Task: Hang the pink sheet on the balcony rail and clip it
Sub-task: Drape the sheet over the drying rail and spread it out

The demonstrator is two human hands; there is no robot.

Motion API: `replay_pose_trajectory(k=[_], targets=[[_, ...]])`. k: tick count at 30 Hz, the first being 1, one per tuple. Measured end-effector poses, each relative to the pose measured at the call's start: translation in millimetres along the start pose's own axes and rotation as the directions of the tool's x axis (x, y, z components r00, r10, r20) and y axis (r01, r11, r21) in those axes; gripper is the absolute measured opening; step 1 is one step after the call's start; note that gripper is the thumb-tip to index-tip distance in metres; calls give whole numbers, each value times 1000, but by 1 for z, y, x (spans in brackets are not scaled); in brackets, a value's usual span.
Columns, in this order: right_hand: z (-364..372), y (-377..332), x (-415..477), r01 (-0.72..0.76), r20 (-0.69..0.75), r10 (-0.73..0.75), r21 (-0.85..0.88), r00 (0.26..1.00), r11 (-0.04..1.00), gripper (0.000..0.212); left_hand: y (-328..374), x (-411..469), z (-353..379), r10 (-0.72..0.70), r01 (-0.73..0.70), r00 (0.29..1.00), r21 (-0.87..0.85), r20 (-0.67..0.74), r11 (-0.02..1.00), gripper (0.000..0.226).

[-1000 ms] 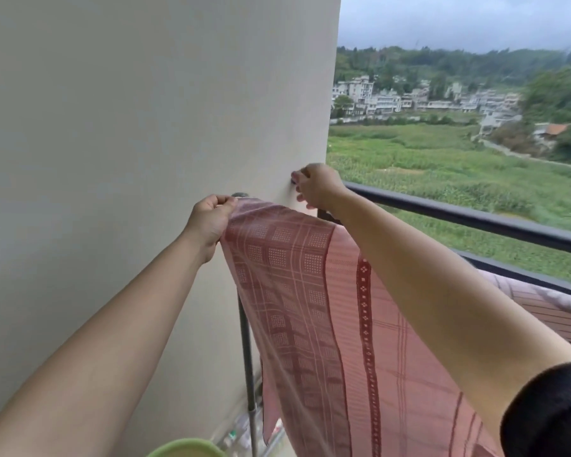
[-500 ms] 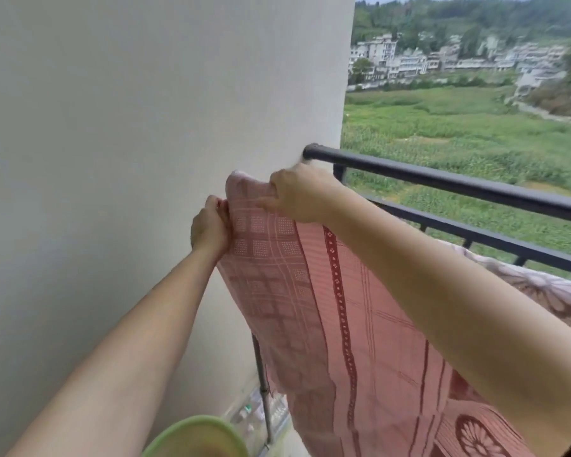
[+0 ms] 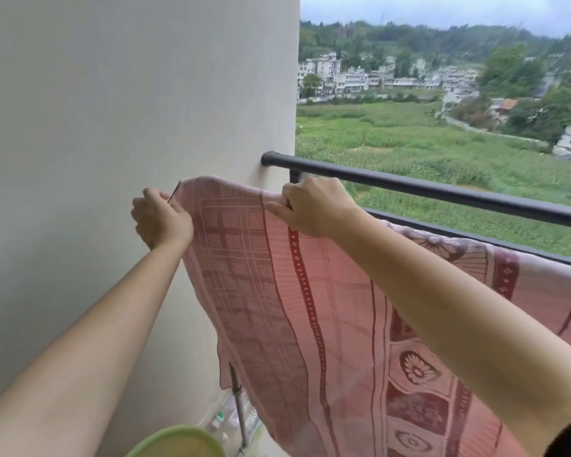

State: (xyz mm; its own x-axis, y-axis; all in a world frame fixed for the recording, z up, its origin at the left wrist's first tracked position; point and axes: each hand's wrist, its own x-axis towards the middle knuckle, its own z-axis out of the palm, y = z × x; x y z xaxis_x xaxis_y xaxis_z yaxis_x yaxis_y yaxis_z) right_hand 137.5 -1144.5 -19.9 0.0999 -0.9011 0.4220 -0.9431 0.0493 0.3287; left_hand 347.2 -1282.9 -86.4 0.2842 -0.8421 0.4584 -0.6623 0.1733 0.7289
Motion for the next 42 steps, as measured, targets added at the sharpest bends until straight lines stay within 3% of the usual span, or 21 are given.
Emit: replay_pose_trajectory(k=[3,5,7,8,10,13,16,19,23,28,30,32,35,37,39,42], targets=[[-11,22,-42,-80,-18,80,5,997,997,67,40,-28,4,347,-350,937,-80,-50,933,33],[-19,36,-71,-124,-27,124,-5,992,992,67,70,-56,14,611,-606,792,-125,-1,785,41],[-26,52,-102,-182,-22,182,-14,983,983,66,96,-87,25,736,-717,671,-173,89,675,48],[-30,62,-120,-208,-21,208,-18,978,978,65,105,-102,30,742,-723,659,-166,125,670,54],[-38,82,-158,-251,-17,251,-39,968,967,65,112,-120,37,704,-693,700,-121,124,711,61],[-50,111,-215,-293,-29,292,-112,956,949,63,118,-129,37,620,-613,776,-92,120,785,56],[-60,138,-273,-379,-56,375,-185,925,907,66,137,-152,29,607,-601,779,-93,157,794,53],[-72,165,-331,-498,-109,487,-230,867,836,70,164,-198,23,735,-704,661,-216,151,677,57],[-91,194,-407,-678,-105,677,-249,729,692,78,208,-290,19,893,-815,429,-369,135,447,56],[-112,223,-507,-880,-133,877,-192,462,434,86,260,-395,1,959,-846,269,-455,85,277,58],[-116,226,-543,-909,-213,887,-185,409,374,89,281,-438,-11,981,-852,178,-487,73,191,56],[-119,228,-573,-937,-239,907,-110,347,330,96,303,-483,-23,984,-854,123,-491,131,172,56],[-129,234,-606,-963,-85,985,216,149,164,111,327,-536,-25,949,-876,146,-409,281,256,56],[-137,240,-622,-910,117,990,413,81,26,91,334,-555,-19,920,-885,211,-335,331,324,57],[-145,244,-633,-857,337,931,512,140,-57,49,338,-562,-14,901,-889,261,-277,348,364,58],[-162,256,-651,-776,468,841,623,271,-96,41,339,-564,-12,878,-888,316,-214,359,406,60]])
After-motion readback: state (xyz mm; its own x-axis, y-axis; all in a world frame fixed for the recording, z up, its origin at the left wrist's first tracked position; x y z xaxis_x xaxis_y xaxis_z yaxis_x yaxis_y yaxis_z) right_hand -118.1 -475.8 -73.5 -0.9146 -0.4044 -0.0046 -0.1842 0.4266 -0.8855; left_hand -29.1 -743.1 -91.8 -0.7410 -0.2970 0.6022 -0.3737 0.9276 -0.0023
